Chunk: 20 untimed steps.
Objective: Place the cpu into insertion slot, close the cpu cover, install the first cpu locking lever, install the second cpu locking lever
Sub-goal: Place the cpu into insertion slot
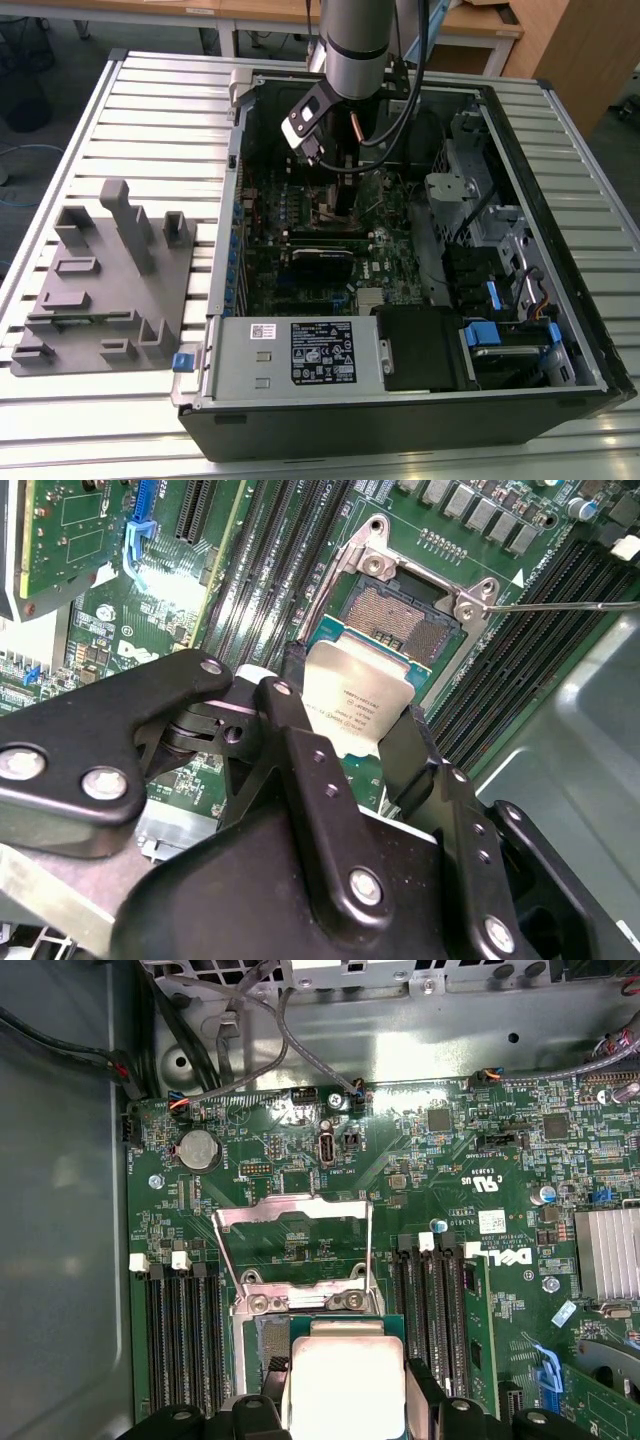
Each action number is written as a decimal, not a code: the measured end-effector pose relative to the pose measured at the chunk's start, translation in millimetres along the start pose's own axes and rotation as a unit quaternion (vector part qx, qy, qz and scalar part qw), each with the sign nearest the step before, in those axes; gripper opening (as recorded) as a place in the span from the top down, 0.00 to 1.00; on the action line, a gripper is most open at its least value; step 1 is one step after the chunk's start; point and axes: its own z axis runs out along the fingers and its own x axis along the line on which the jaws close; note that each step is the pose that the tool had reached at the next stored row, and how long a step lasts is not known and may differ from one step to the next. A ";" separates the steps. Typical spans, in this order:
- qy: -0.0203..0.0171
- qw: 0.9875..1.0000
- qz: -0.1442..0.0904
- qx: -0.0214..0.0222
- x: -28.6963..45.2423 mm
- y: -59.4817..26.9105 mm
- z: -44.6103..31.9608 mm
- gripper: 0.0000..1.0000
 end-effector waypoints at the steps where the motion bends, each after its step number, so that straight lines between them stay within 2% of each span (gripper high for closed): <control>1: 0.000 1.000 0.000 0.000 0.0 0.0 0.0 0.46; 6: 0.000 1.000 0.000 0.000 0.0 0.0 0.0 0.46; 15: 0.001 1.000 -0.022 0.000 2.3 -0.3 2.0 0.46; 20: 0.001 1.000 -0.023 0.001 2.3 -0.3 2.1 0.46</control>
